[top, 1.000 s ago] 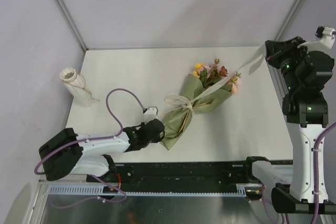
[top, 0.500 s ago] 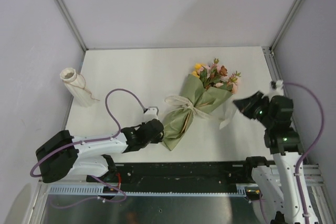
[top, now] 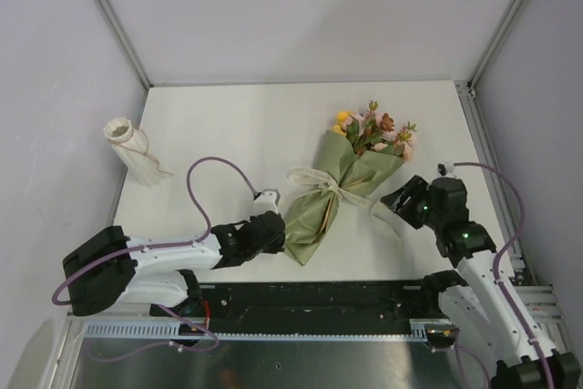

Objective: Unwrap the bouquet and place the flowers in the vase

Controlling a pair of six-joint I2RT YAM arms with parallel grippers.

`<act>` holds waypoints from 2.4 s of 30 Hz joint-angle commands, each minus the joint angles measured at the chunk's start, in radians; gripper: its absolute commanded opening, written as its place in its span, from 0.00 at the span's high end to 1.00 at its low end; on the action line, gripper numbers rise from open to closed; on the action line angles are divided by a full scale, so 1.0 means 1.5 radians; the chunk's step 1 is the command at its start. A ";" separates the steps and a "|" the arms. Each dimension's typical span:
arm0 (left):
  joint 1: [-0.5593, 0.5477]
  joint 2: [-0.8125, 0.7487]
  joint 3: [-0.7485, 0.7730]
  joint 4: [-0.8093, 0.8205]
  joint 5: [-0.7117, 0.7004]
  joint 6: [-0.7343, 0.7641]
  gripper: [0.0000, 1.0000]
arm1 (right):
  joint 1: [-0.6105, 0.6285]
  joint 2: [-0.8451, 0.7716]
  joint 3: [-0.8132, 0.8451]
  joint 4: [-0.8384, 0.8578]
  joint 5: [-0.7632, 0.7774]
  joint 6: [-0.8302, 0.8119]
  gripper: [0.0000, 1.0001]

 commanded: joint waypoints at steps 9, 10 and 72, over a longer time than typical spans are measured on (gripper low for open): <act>-0.018 -0.019 -0.010 0.046 -0.001 -0.011 1.00 | 0.321 0.217 0.076 0.270 0.256 0.109 0.48; -0.019 -0.023 -0.013 0.048 -0.001 -0.012 1.00 | 0.336 0.247 0.086 0.284 0.262 0.113 0.49; -0.056 -0.036 -0.035 0.060 -0.044 -0.046 1.00 | 0.425 0.561 0.330 0.135 0.433 0.161 1.00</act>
